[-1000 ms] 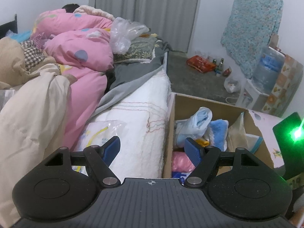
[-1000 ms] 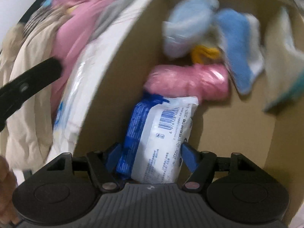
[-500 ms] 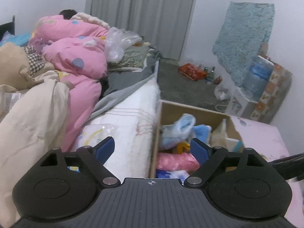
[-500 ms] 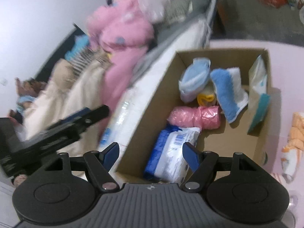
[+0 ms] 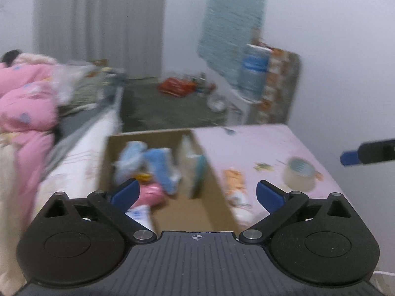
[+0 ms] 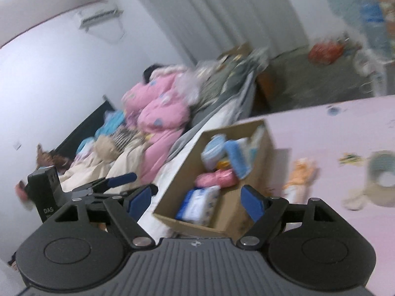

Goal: Organize soft objects
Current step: 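Withdraw both tools from the box toward the table, then grasp the orange-striped white towel with the left gripper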

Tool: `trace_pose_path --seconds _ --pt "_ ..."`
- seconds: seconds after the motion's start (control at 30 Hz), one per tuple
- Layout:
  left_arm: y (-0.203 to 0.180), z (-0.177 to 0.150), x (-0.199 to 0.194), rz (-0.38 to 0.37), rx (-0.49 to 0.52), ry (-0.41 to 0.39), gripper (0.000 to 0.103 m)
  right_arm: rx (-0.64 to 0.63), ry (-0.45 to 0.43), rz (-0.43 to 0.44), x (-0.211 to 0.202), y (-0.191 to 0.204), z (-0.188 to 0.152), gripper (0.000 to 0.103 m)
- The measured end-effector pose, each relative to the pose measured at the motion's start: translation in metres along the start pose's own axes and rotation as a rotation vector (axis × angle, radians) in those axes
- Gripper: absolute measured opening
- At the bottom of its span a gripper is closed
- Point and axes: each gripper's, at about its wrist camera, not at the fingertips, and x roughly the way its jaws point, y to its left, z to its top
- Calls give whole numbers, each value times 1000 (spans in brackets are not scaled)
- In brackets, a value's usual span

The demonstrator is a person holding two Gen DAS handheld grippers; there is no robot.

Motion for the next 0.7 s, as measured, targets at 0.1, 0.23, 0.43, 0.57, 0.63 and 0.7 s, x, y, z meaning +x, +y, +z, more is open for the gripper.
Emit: trace_pose_path --seconds 0.1,0.23,0.43,0.57,0.63,0.7 --pt "-26 3 21 -33 47 38 101 10 -44 -29 -19 -17 -5 52" --pt "-58 6 61 -44 113 113 101 11 -81 -100 -19 -45 -14 52" --pt "-99 14 136 -69 204 269 101 33 -86 -216 8 -99 -28 52" --pt "-120 17 188 -91 247 391 100 63 -84 -229 19 -132 -39 50" --pt "-128 17 211 -71 266 441 100 69 -97 -259 20 -146 -44 49" --pt "-133 17 233 -30 284 478 100 105 -99 -237 20 -162 -50 49"
